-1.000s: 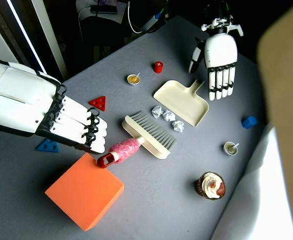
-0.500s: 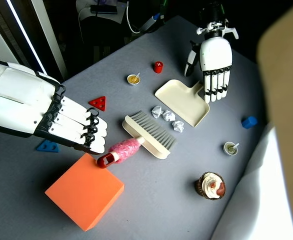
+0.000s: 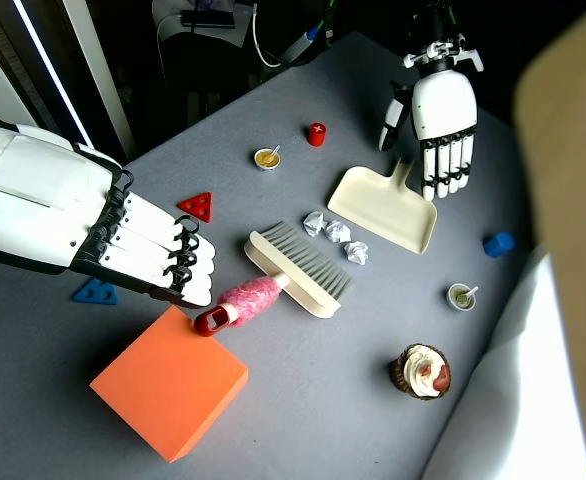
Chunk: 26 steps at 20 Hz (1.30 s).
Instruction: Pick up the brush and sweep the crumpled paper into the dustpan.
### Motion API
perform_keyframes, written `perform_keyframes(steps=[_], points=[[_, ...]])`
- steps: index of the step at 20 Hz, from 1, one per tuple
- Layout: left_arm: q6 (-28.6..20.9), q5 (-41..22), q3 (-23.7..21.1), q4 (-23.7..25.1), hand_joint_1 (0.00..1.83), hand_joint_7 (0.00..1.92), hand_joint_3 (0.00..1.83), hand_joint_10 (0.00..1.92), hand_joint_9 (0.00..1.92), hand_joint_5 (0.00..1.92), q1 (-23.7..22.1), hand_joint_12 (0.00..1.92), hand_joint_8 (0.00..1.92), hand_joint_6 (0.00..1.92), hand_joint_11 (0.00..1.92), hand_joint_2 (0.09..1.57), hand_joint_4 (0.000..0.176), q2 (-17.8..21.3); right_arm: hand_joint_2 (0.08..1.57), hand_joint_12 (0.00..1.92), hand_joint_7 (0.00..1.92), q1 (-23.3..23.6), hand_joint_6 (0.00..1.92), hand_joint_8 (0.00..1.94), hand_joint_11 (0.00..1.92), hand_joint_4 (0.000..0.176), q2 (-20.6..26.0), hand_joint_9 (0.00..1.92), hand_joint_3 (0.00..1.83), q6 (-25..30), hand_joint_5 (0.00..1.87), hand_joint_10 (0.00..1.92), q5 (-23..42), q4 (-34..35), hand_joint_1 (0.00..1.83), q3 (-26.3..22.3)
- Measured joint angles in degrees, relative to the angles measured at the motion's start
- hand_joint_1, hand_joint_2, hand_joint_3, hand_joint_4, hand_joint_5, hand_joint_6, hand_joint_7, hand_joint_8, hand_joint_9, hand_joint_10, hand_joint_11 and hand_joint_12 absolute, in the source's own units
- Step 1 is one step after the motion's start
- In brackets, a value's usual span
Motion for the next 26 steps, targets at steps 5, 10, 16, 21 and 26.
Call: perform_keyframes(steps=[5,10,16,21,26], points=[[0.02,-1.03,-2.14,2.03,0.77,0.26,0.0,0.0,0.27,0.26,-2.89,0.03,0.0,0.0,0.31,0.91,0.0,0.87,0.98,0.0,0.18,0.0,0.01,0.01,0.17,0.0,0.0,0.18,0.01,0.0,0.16,0.0,-0.02,0.0,0.0,0.0],[0.02,1.03,-1.22,3.45,0.76,0.27,0.0,0.0,0.28,0.25,-2.34,0.03,0.0,0.0,0.32,0.91,0.0,0.87,0.96,0.0,0.15,0.0,0.0,0.0,0.15,0.0,0.0,0.16,0.0,0.0,0.13,0.0,-0.07,0.0,0.0,0.0],[0.02,2.54,0.35,3.78,0.81,0.25,0.0,0.01,0.25,0.24,-1.49,0.01,0.01,0.01,0.29,0.92,0.0,0.68,0.97,0.01,0.18,0.24,0.0,0.01,0.18,0.0,0.0,0.19,0.0,0.0,0.15,0.01,-0.11,0.0,0.0,0.02],[0.0,3.32,2.34,2.78,0.88,0.29,0.0,0.01,0.27,0.26,-0.79,0.01,0.01,0.01,0.28,0.89,0.0,0.44,0.97,0.01,0.18,0.24,0.01,0.01,0.17,0.0,0.0,0.19,0.0,0.0,0.16,0.01,-0.09,0.0,0.0,0.02],[0.02,2.8,2.21,2.34,0.83,0.27,0.0,0.0,0.26,0.24,0.7,0.0,0.0,0.0,0.26,0.92,0.0,0.02,0.97,0.01,0.17,0.24,0.0,0.0,0.17,0.0,0.0,0.18,0.0,0.02,0.15,0.0,-0.11,0.0,0.0,0.07]])
